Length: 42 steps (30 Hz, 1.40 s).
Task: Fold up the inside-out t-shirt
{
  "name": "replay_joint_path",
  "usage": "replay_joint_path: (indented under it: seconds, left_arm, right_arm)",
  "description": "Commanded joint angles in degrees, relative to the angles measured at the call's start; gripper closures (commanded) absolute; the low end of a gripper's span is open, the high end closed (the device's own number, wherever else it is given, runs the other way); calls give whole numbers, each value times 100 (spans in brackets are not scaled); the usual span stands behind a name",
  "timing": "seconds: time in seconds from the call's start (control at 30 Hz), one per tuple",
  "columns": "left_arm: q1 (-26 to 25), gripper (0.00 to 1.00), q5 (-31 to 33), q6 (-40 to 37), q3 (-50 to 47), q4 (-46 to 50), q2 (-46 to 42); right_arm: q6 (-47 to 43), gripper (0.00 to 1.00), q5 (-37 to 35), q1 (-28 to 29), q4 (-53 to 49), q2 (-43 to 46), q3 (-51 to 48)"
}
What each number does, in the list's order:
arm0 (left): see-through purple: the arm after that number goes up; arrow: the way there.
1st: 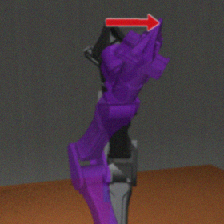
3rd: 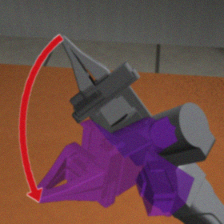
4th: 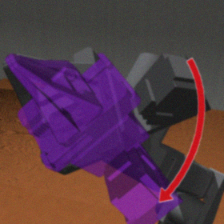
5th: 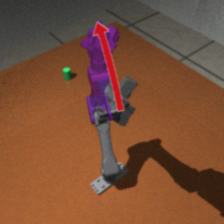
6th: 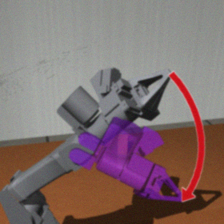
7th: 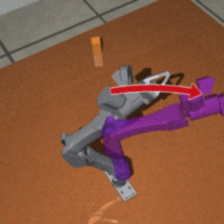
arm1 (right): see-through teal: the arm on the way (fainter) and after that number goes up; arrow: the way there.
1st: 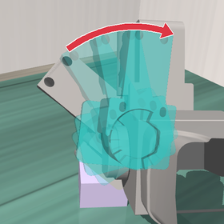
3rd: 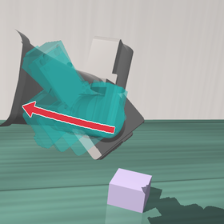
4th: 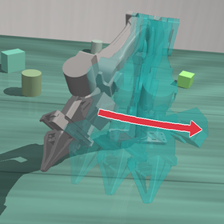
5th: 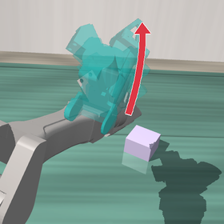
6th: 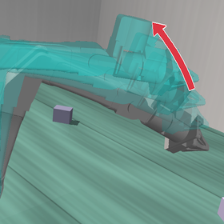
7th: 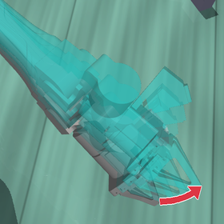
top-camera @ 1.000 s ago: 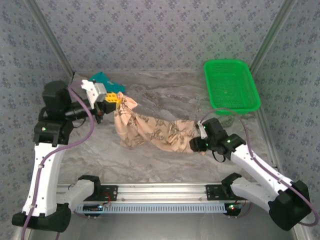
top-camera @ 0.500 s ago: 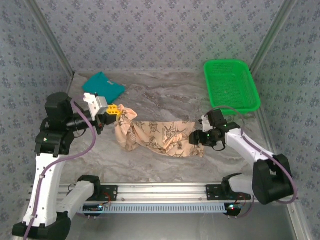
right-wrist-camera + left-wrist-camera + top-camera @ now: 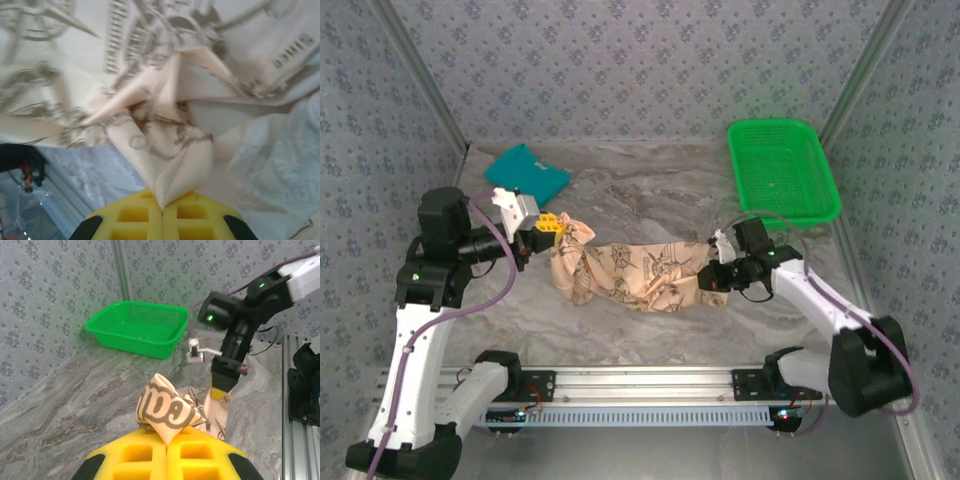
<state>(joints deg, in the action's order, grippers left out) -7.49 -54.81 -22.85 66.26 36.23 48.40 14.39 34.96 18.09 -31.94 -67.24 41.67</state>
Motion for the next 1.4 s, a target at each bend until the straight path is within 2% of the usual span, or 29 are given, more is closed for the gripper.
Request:
replay_joint_path:
  seconds: [0.0,0.1,0.2,0.37,0.43,0.57,0.7,0.87,1.07,1.23,1.3,1.37]
  left_arm:
    - [36,100,346,120,45,-130,-69]
    - [76,100,893,215,391,-400,-26]
    - [133,100,1145,543,1245,-791,248]
    - [129,100,645,735,3013,-1017,1046]
    - [133,100,558,749,3640,-934,1277]
    - [131,100,171,497,5013,-43,1526]
    - [133,100,75,584,5351,123,1280]
    - [133,100,171,781,5979,508,1526]
    - [146,100,672,731,6021,827,2355]
    - [319,100,598,281,4939,972,3409]
    - [472,100,494,204,4375,755,4039]
    - [585,100,473,183,4268,714,4914]
  right_arm:
    - [-244,100,-75,-228,-535,753,602]
    - [-241,100,-651,-536,-491,1319,1239]
    - [-316,100,-1422,-613,-90,1597,1980]
    - [-536,100,-2385,-631,297,1574,3286]
    - [-700,100,-2450,-629,184,1593,3733]
    - [-831,100,-2524,-589,-222,2002,4138]
    - [-610,100,-2803,-583,-616,2694,4222]
    - [-491,100,-3131,-587,-1242,2703,4797]
    - [-278,100,-3245,-587,-1508,1866,5017]
    - [-153,100,-3020,-587,-1011,963,4239]
    - [-52,100,-2859,-580,-565,519,3753]
    - [-43,100,-2861,-587,-278,-27,3462]
